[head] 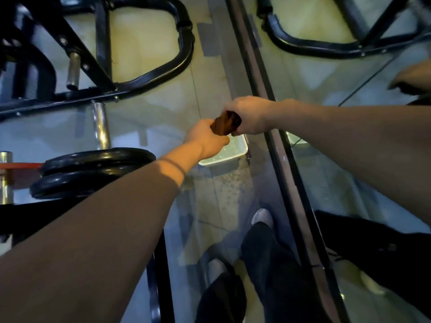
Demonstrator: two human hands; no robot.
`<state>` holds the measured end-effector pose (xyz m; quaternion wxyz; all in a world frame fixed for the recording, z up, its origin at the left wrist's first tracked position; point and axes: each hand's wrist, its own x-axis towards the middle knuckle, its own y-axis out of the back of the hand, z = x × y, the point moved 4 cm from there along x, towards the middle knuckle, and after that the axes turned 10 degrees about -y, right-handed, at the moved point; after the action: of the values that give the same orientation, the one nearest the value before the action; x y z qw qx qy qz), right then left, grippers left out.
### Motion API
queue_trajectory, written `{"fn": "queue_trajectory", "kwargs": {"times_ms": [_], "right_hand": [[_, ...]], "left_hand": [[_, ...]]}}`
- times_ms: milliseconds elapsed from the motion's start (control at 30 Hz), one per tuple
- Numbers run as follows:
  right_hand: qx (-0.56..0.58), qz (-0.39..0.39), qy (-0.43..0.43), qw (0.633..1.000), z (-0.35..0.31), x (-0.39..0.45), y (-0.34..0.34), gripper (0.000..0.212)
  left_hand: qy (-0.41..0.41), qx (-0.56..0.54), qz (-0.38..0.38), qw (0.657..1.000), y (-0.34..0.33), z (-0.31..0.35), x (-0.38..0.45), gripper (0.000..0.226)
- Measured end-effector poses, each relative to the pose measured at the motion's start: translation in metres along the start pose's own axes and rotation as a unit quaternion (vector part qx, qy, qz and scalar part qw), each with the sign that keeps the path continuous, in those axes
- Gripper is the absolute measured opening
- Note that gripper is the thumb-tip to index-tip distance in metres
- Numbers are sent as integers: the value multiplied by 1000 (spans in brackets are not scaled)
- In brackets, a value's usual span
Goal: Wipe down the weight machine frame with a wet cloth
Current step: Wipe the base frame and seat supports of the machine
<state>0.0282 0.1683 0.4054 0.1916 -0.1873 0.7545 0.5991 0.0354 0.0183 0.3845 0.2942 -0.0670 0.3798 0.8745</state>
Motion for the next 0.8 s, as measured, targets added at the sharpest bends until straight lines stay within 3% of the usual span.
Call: {"fn": "queue_trajectory", "kwargs": {"times_ms": [100,300,633,700,800], "right_hand": [[-7,-2,-14,1000,-3,-30,12,57],[-48,16,-7,999,-13,-77,54,40],[-136,18,45,989,-70,-140,125,32],[-154,49,77,984,-93,-160,147,37],[-120,101,132,979,-124,-198,183,62]], "left_hand": [[-11,-3,-15,1000,5,17,-23,23],[-17,-16,0,1000,27,59,-53,23],[-16,-37,66,997,83,110,-130,17],[2,-42,95,995,107,125,-159,17],[32,-112,138,984,142,147,-204,18]]}}
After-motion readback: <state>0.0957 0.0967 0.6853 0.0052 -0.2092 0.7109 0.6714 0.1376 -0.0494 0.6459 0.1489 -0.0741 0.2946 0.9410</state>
